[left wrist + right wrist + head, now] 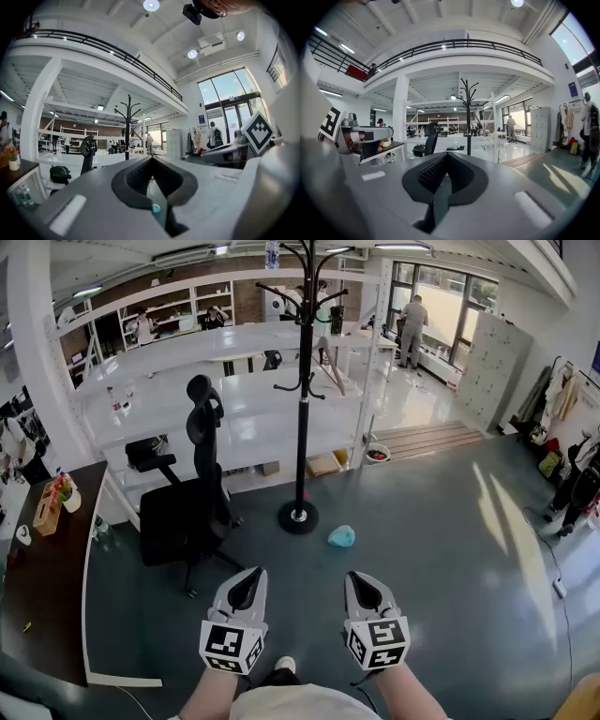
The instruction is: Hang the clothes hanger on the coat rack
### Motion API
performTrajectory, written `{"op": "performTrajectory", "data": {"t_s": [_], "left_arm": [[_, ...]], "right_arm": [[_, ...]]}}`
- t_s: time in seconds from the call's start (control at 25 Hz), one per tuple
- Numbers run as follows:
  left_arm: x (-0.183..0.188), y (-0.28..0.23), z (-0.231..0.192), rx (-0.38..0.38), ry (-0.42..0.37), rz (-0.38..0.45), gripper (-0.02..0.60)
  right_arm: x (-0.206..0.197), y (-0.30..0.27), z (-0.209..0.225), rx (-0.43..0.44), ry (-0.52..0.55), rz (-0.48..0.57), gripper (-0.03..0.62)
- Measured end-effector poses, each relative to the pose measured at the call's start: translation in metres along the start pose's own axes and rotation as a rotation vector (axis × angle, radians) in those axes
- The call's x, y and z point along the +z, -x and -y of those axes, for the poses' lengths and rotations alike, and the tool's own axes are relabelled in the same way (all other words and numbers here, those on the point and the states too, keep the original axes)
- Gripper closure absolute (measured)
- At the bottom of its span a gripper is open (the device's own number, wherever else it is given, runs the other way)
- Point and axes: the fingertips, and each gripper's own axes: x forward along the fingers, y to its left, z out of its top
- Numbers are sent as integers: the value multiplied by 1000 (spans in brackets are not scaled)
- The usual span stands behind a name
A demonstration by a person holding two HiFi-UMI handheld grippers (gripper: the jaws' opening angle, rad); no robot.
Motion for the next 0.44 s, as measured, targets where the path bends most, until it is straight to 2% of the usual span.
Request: {"op": "performTrajectory", "data": {"t_s": [0.44], "left_arm": [[1,5,17,-8,-9,-5,581]], "right_arm": [[-2,12,3,11,5,-5,569]]}}
